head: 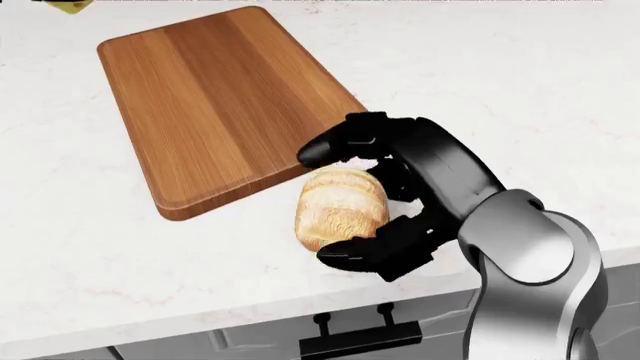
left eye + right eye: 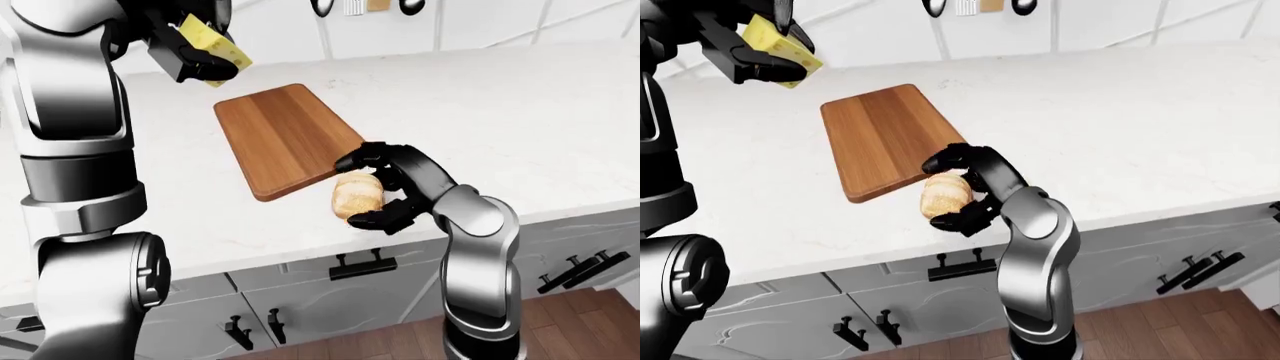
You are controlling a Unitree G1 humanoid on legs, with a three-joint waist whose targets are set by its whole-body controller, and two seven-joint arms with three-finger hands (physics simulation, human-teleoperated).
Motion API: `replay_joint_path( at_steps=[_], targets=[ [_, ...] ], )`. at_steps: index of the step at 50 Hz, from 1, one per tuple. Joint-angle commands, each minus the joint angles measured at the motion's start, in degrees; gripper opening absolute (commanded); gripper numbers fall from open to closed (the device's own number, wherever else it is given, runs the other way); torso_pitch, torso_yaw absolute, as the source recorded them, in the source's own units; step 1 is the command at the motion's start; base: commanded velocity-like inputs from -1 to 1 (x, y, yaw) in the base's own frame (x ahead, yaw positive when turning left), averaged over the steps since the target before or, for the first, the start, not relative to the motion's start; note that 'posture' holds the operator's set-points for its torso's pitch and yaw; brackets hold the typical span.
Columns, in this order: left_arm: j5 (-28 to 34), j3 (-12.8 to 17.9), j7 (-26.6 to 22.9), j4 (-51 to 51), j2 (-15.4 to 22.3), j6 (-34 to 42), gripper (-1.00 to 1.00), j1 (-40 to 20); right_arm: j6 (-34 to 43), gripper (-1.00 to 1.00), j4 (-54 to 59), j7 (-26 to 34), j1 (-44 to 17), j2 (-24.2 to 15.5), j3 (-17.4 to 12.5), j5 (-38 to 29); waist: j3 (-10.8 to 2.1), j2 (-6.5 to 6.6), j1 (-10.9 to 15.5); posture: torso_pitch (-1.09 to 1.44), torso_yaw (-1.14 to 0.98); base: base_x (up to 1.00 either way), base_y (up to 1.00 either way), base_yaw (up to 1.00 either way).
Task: Place the bread and cheese on the cutting board.
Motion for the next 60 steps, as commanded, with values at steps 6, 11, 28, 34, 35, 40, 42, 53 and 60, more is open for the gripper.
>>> replay_joint_path(
  at_steps=[6, 11, 28, 34, 35, 40, 42, 53, 60],
  targets=[
    [-0.7, 1.38, 1.71, -2.27, 1.05, -1.69, -0.99, -0.49, -1.18, -1.0, -0.6, -0.94, 0.08, -0.05, 0.27, 1.88, -1.64, 0.21, 0.01, 0.0, 0.0, 0.0, 0.0, 0.0],
    [-1.09, 1.24, 2.12, -1.27, 1.27, -1.97, -1.0, -1.02, -1.36, -0.91, -0.81, -1.69, 0.43, -0.32, 0.02, 2.81, -1.84, 0.15, 0.14, 0.0, 0.0, 0.0, 0.0, 0.0],
    [0.23, 0.2, 2.34, -2.08, -0.47, -0.87, -1.0, -2.34, 15.42, -0.92, 9.75, 0.13, -33.89, -10.63, -7.32, 8.39, -0.88, 0.13, 0.01, 0.0, 0.0, 0.0, 0.0, 0.0],
    [2.78, -1.12, 5.7, -2.39, -3.98, -1.05, -0.99, 1.06, 14.43, -0.92, 16.91, -4.71, -40.74, -12.67, -8.91, 13.86, -0.71, 0.2, 0.12, 0.0, 0.0, 0.0, 0.0, 0.0],
    [3.06, -1.46, 6.08, -2.17, -5.3, 0.19, -0.98, 1.43, 14.33, -0.92, 17.51, -5.28, -41.1, -13.27, -9.08, 14.65, -0.7, 0.17, 0.17, 0.0, 0.0, 0.0, 0.0, 0.0],
    [4.44, -3.74, 11.18, -1.13, -11.79, -0.97, -0.98, 4.03, 14.38, -0.93, 17.67, -7.41, -40.89, -16.14, -10.01, 18.25, -0.82, -0.39, 0.49, 0.0, 0.0, 0.0, 0.0, 0.0],
    [5.61, -4.83, 13.61, 0.86, -14.01, -1.31, -0.98, 3.92, 14.72, -0.92, 17.34, -8.01, -40.81, -17.1, -10.28, 19.54, -0.9, -0.67, 0.63, 0.0, 0.0, 0.0, 0.0, 0.0],
    [5.21, -4.86, 26.33, 25.41, -17.56, -10.08, -0.98, -8.55, 15.64, -0.93, 15.13, -10.82, -38.01, -20.9, -11.67, 25.38, -1.26, -1.63, 0.79, 0.0, 0.0, 0.0, 0.0, 0.0],
    [5.56, -4.99, 30.58, 43.08, -15.97, -15.72, -0.98, -18.72, 15.81, -0.93, 14.47, -12.05, -36.83, -22.4, -12.32, 28.01, -1.24, -1.86, 0.96, 0.0, 0.0, 0.0, 0.0, 0.0]
  ],
)
